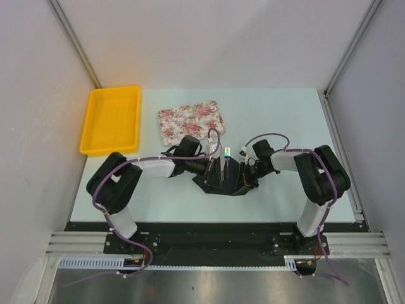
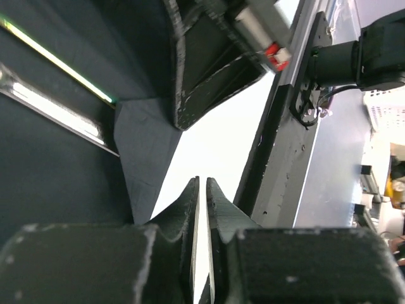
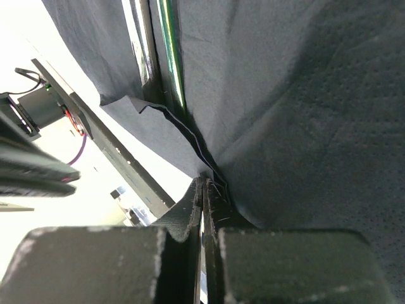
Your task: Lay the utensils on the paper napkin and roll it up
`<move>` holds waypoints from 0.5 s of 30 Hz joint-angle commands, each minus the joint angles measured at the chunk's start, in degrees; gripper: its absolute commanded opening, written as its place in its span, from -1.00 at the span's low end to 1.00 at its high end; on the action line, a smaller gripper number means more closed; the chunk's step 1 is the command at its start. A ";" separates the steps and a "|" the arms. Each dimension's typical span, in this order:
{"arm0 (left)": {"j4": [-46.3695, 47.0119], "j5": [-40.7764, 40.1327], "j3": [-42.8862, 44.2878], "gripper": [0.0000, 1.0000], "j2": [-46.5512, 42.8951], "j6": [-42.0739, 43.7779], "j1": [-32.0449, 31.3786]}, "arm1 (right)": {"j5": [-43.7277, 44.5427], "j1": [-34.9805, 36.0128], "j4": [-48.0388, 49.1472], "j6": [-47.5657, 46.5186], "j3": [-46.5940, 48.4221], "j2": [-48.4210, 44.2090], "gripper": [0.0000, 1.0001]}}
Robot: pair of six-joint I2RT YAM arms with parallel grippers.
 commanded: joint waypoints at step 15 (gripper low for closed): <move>-5.62 -3.58 3.03 -0.93 10.46 0.23 0.41 | 4.52 -0.88 -1.10 -1.66 0.77 0.71 -1.00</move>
